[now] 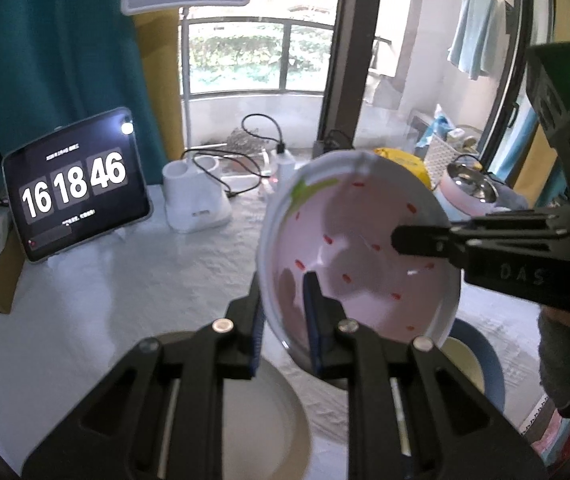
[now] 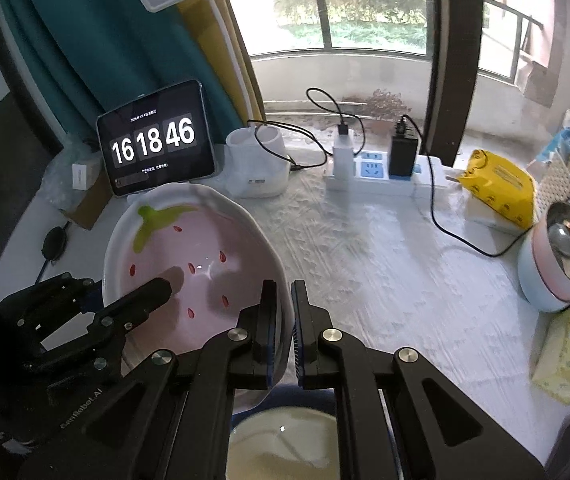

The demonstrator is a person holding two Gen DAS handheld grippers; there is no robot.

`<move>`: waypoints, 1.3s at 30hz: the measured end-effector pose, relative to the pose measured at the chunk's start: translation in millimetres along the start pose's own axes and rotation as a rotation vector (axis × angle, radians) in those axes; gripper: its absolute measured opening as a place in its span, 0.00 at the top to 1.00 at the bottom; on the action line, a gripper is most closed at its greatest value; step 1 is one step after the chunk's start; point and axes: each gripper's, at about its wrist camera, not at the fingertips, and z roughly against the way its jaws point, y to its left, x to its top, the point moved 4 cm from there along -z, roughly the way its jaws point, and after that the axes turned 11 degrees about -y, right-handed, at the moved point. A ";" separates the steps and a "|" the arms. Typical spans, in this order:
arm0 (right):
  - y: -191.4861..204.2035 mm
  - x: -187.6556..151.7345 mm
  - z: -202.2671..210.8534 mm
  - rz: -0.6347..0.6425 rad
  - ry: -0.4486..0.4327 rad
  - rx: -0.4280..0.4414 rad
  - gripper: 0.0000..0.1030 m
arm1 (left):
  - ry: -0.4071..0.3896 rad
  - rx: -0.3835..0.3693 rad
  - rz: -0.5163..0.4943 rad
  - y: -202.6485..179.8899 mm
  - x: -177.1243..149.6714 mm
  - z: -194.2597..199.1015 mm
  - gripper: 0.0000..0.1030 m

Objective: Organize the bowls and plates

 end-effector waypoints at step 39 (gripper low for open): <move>-51.2 -109.1 40.7 -0.142 0.048 -0.057 0.92 | 0.128 -0.088 -0.124 -85.7 -74.8 8.7 0.82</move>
